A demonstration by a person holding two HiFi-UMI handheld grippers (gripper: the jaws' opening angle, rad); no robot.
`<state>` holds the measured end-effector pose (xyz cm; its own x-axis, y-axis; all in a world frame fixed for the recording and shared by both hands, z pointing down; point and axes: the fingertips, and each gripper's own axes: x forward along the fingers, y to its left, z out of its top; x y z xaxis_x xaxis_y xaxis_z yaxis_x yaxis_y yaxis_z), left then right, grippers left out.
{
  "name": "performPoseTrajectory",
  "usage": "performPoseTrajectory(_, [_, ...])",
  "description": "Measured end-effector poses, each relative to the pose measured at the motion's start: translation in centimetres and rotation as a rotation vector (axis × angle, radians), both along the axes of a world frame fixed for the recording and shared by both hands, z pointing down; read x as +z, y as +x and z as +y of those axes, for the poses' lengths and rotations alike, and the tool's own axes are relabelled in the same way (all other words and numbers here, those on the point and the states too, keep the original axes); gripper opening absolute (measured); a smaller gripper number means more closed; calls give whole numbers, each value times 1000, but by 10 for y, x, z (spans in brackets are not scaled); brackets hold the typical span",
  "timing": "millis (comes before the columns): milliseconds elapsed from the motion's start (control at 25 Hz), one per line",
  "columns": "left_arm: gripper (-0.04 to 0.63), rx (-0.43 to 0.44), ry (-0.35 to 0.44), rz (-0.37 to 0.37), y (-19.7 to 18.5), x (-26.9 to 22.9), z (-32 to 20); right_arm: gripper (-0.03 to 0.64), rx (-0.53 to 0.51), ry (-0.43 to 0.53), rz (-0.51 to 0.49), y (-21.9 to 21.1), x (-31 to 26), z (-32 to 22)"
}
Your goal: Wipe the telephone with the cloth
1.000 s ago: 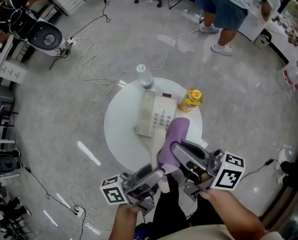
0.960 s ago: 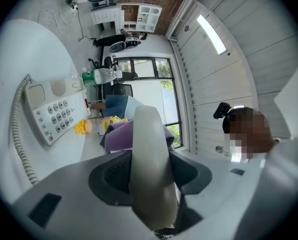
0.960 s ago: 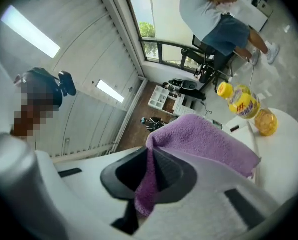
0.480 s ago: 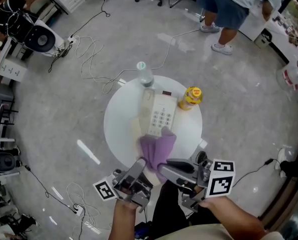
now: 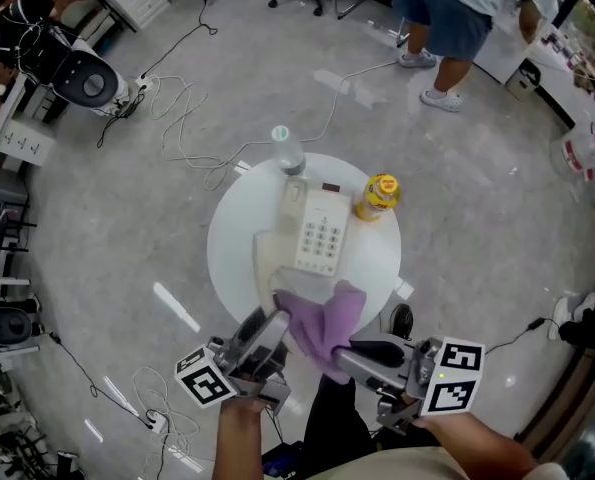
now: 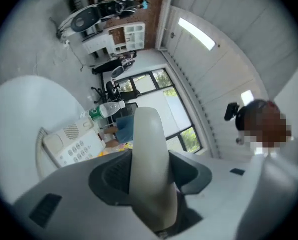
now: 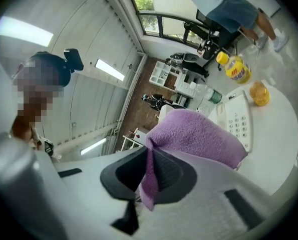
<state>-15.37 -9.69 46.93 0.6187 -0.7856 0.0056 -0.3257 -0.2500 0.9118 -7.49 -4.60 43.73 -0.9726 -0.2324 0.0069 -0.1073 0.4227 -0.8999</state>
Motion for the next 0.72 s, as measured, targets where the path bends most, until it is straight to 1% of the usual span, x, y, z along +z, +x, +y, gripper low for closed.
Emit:
performPoseTrajectory(80, [213, 35, 2, -195, 3, 7, 1, 15, 32, 60, 11, 4, -11, -7])
performPoseTrajectory(160, [213, 73, 4, -349, 9, 11, 4, 15, 58, 112, 11, 6, -22, -13])
performPoseTrajectory(240, [213, 108, 14, -455, 16, 12, 7, 15, 87, 154, 1, 7, -35, -19])
performPoseTrajectory(360, [213, 156, 48, -590, 25, 9, 13, 15, 124, 199, -24, 10, -51, -28])
performPoseTrajectory(440, [213, 182, 77, -677, 29, 8, 16, 15, 163, 224, -20, 14, -57, -38])
performPoseTrajectory(600, [213, 190, 121, -908, 24, 23, 17, 17, 256, 278, 52, 31, -56, -62])
performPoseTrajectory(720, [213, 158, 127, -1047, 12, 36, 8, 17, 314, 314, 149, 48, -47, -78])
